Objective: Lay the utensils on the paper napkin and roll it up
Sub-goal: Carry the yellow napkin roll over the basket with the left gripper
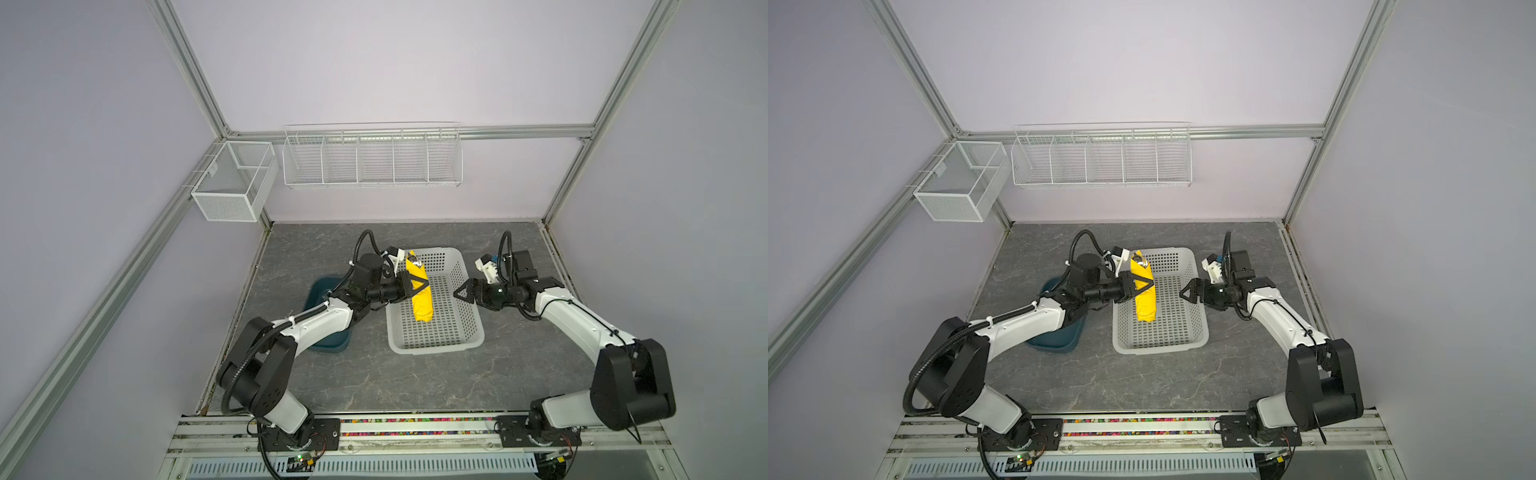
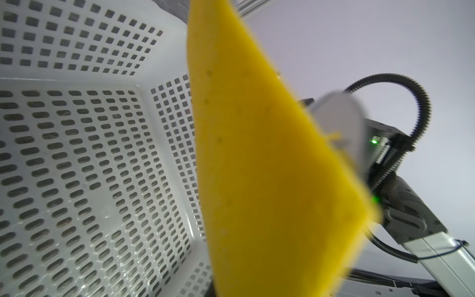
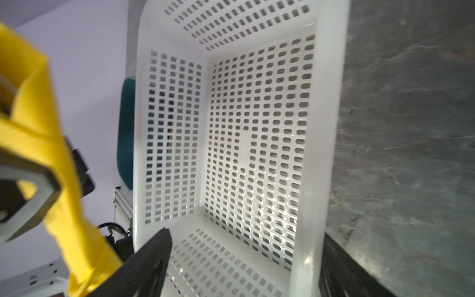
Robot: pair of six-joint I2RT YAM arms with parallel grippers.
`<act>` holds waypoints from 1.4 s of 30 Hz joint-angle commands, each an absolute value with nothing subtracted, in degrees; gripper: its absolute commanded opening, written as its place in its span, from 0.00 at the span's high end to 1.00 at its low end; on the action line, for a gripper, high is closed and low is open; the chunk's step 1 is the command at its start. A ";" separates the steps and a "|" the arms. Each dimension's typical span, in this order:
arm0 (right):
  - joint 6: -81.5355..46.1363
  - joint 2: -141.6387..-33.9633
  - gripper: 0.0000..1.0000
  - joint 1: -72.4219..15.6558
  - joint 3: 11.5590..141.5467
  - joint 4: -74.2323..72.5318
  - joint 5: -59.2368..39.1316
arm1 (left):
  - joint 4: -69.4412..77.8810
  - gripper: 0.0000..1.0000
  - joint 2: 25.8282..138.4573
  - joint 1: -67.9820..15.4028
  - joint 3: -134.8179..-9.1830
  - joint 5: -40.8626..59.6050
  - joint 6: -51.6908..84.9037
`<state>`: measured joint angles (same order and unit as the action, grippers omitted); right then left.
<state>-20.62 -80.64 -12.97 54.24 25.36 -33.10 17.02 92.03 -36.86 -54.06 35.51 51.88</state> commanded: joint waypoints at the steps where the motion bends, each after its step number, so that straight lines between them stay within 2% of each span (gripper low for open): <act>1: -19.89 -77.88 0.13 -13.27 52.42 22.71 -38.78 | 18.21 1.00 95.26 -37.43 -57.76 36.62 52.54; 6: -20.45 -74.88 0.11 -12.43 51.72 27.10 -25.98 | 18.32 1.00 101.78 -38.37 -61.42 38.01 53.00; 11: -20.76 -72.02 0.10 -12.13 50.71 28.18 -22.37 | 15.60 1.00 108.07 -40.05 -66.07 38.17 52.62; 23: -20.00 -69.54 0.09 -10.42 48.00 29.93 -21.62 | 7.44 1.00 117.33 -41.40 -73.75 35.39 49.71; 36: -19.84 -69.26 0.09 -10.44 47.86 30.91 -21.64 | 7.65 1.00 122.78 -42.01 -76.99 35.09 49.92; 42: -19.77 -68.41 0.06 -10.46 47.37 31.32 -21.35 | 7.50 1.00 123.89 -42.10 -77.54 35.34 49.92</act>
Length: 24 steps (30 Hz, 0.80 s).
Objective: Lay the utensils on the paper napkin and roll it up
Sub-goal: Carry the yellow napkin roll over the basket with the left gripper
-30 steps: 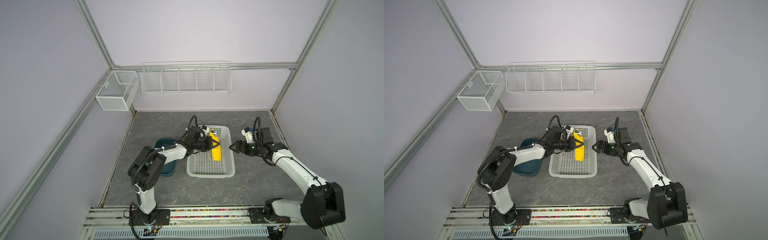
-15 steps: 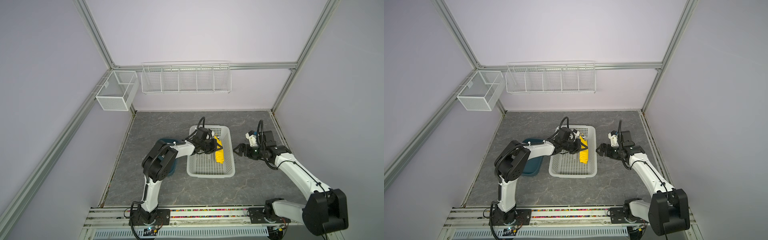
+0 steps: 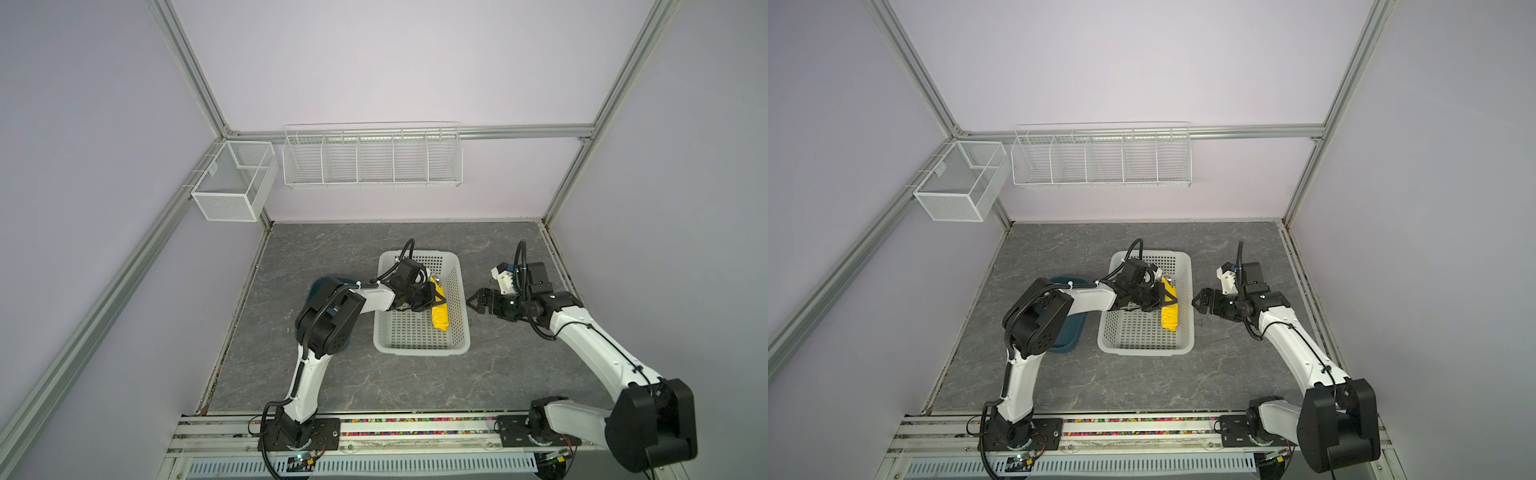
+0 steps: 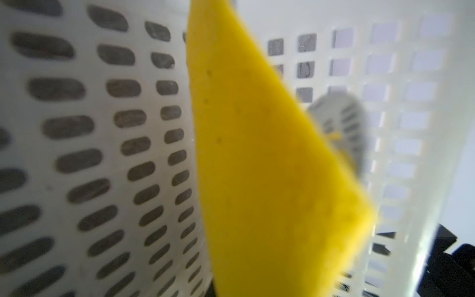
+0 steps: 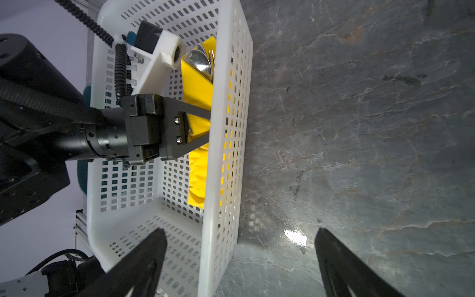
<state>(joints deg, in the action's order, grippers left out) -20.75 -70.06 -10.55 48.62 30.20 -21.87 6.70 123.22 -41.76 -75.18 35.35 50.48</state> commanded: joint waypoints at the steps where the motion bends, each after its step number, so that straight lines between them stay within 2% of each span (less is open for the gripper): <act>1: -19.90 -68.28 0.05 -10.46 47.11 31.22 -21.36 | 7.50 1.00 123.93 -42.10 -77.46 35.29 49.90; 24: -19.82 -71.19 0.02 -10.46 48.60 32.22 -20.98 | 7.22 1.00 126.36 -42.28 -75.56 33.07 49.92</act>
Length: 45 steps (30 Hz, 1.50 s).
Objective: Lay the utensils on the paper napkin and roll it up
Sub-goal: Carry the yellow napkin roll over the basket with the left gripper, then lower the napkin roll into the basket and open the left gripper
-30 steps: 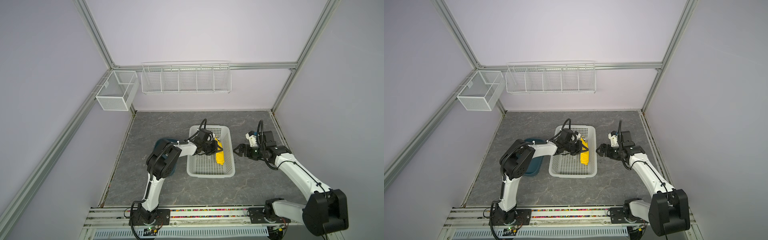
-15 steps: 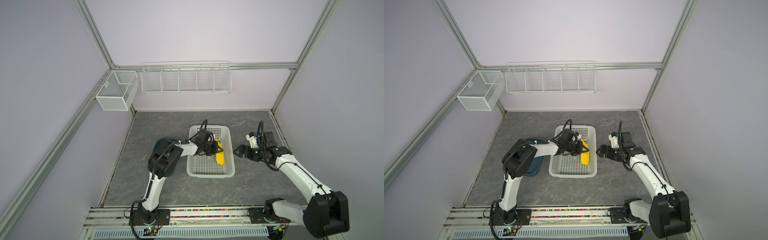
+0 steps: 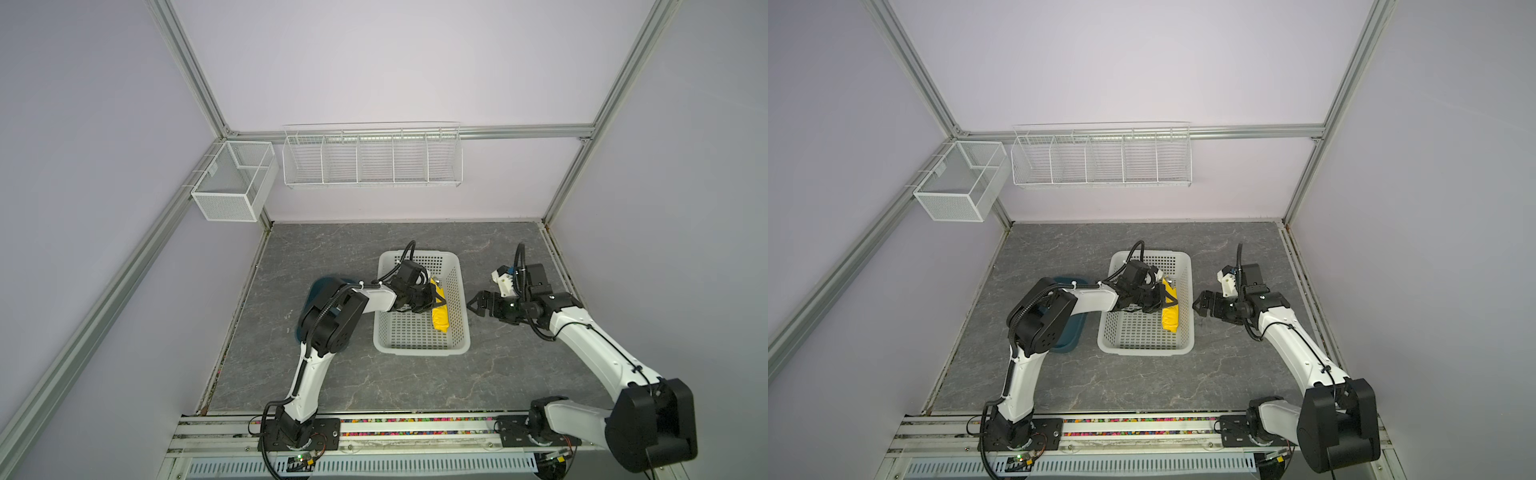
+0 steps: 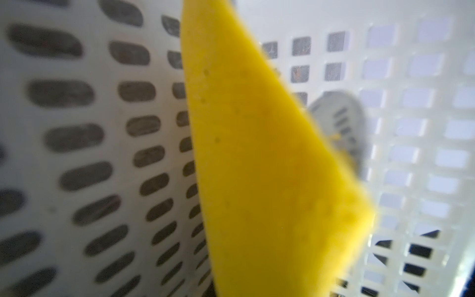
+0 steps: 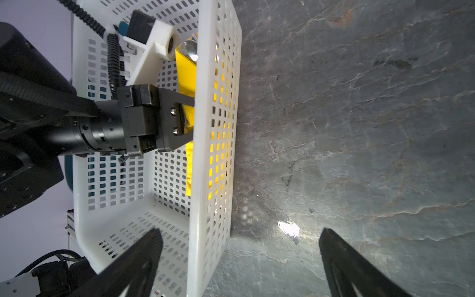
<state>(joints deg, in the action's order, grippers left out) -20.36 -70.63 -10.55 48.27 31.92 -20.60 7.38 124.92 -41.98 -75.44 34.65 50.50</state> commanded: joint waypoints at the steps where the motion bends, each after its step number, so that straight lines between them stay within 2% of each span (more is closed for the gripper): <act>1: -19.91 -71.32 0.02 -10.46 48.66 32.13 -21.14 | 7.33 1.00 126.38 -42.28 -75.59 32.36 50.07; 9: -19.41 -71.02 0.01 -10.46 49.57 33.43 -20.54 | 1.15 0.99 127.71 -42.89 -78.59 28.24 48.91; 15: -19.04 -70.69 0.01 -10.46 49.96 34.43 -20.52 | -8.57 0.92 129.69 -42.89 -83.78 28.11 45.58; 23: -19.44 -69.52 0.01 -10.46 49.68 34.49 -20.74 | -12.42 0.75 128.95 -43.07 -84.33 25.70 43.91; 33: -19.25 -69.26 0.01 -10.45 49.93 35.11 -20.65 | -15.41 0.63 126.89 -43.24 -84.46 22.42 42.88; 40: -19.44 -69.12 0.00 -10.46 49.96 35.15 -20.71 | -17.16 0.46 125.16 -43.24 -84.49 20.84 41.42; 45: -19.57 -68.82 0.00 -10.46 49.96 35.11 -20.83 | -19.42 0.38 124.34 -43.24 -85.01 19.31 40.62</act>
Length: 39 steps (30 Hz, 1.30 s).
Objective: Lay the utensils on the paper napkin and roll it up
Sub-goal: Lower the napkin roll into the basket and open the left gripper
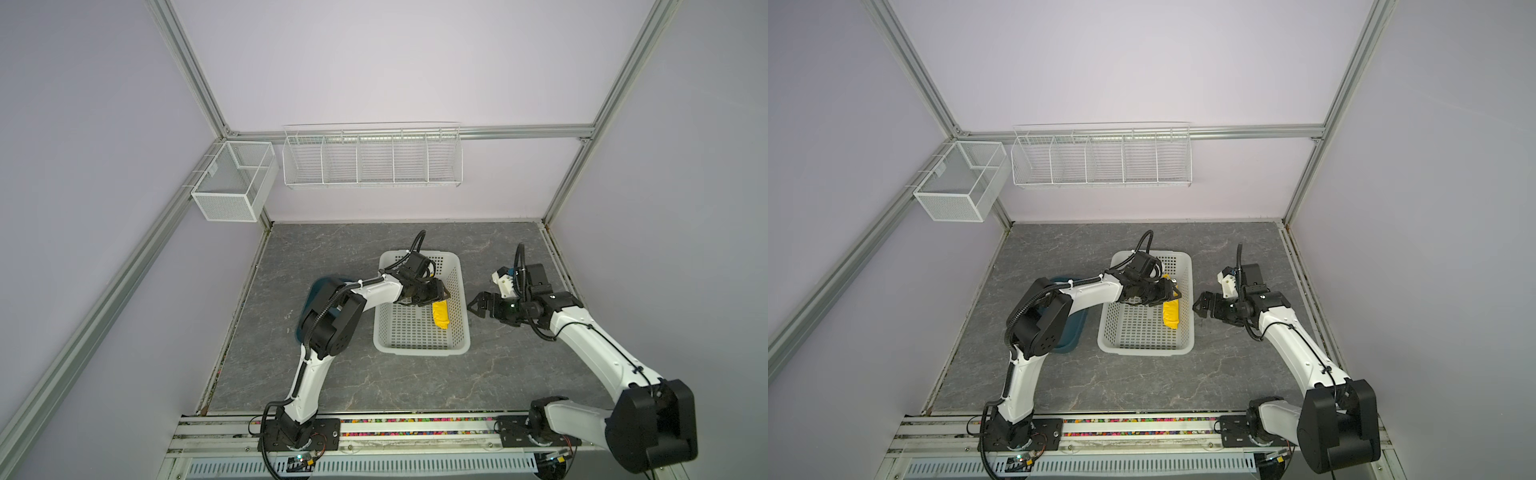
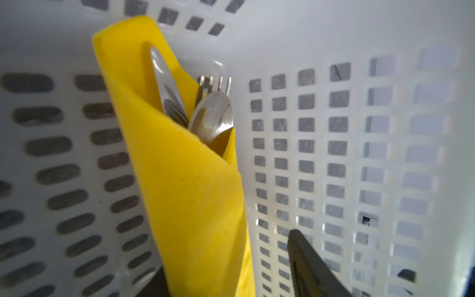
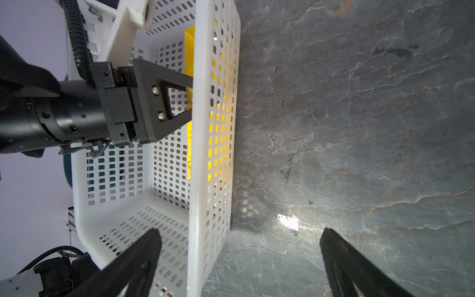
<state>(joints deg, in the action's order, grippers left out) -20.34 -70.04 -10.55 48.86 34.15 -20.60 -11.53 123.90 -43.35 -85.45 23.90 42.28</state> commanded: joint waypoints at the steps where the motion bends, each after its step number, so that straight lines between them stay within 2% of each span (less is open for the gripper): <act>1: -19.53 -68.82 0.00 -10.46 50.00 35.20 -20.91 | -19.76 0.33 123.99 -43.24 -85.01 19.09 40.44; 6: -19.72 -68.90 0.00 -10.46 49.99 35.17 -20.65 | -22.07 0.21 121.64 -43.24 -84.74 17.57 39.83; 7: -19.71 -68.91 0.00 -10.46 50.01 35.15 -20.65 | -22.31 0.15 121.09 -43.24 -84.43 17.57 39.73; 10: -19.96 -68.82 0.00 -10.46 50.00 34.65 -20.73 | -23.02 0.15 119.24 -43.33 -83.41 17.35 39.49; 15: -20.68 -69.04 0.00 -10.42 49.57 34.23 -19.54 | -23.58 0.29 117.93 -43.37 -81.96 19.06 39.38; 26: -21.10 -69.17 0.00 -10.42 49.11 34.35 -18.71 | -22.37 0.70 120.23 -44.47 -82.50 21.15 39.37; 32: -21.18 -69.78 0.00 -10.42 48.62 34.58 -18.38 | -20.42 0.76 121.62 -44.65 -82.84 24.05 38.50; 39: -21.45 -70.09 0.00 -10.39 48.52 34.43 -18.67 | -17.20 0.77 123.04 -44.70 -82.57 27.33 38.16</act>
<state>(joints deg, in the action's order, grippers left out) -21.04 -69.89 -10.55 48.86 34.50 -18.87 -18.57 121.32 -44.31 -82.48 25.39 39.70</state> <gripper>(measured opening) 0.999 0.229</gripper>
